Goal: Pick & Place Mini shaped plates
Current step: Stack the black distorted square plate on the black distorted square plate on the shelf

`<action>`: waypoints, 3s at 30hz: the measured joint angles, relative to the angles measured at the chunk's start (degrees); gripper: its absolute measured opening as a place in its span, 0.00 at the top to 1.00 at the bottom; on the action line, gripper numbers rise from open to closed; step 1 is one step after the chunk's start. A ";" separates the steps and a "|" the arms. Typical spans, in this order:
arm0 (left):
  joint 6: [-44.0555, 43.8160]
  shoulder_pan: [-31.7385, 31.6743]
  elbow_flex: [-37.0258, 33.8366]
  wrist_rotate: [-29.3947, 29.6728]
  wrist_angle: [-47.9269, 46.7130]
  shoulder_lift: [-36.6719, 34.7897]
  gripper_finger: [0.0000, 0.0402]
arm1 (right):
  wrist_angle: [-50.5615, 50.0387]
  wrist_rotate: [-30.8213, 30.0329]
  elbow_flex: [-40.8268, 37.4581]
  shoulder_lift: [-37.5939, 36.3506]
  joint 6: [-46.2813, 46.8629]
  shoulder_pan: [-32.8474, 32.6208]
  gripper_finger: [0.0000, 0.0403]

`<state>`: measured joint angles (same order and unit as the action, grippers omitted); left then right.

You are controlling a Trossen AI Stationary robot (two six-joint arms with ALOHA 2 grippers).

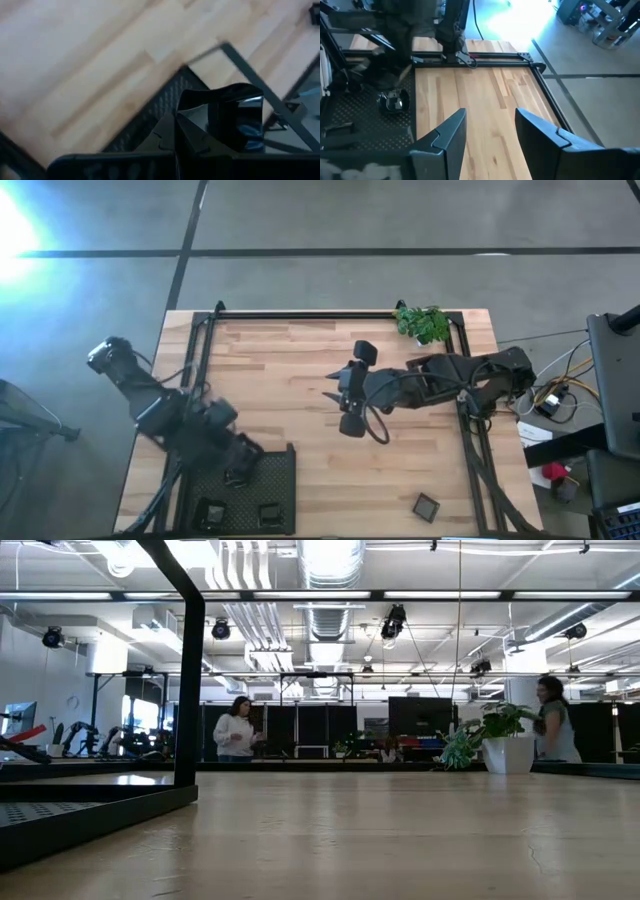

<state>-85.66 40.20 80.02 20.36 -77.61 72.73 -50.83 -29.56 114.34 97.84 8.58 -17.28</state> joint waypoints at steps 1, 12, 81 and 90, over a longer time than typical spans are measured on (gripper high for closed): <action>-2.98 1.79 -0.37 0.00 0.14 0.04 1.00 | 0.00 0.00 0.02 0.02 -0.01 0.02 0.59; -26.71 17.05 -9.76 -2.52 9.82 0.09 1.00 | 0.02 -0.01 -0.13 0.02 -0.28 0.02 0.59; 7.05 18.27 -23.18 -21.38 33.56 6.78 1.00 | 0.53 -0.11 -0.19 0.13 0.87 0.07 0.59; 15.29 18.30 -23.18 -27.08 33.49 7.92 1.00 | 0.53 -0.11 -0.19 0.13 0.89 0.07 0.59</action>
<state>-70.36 58.50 56.84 -6.72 -44.12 80.65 -50.30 -29.67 114.15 97.97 9.47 -17.21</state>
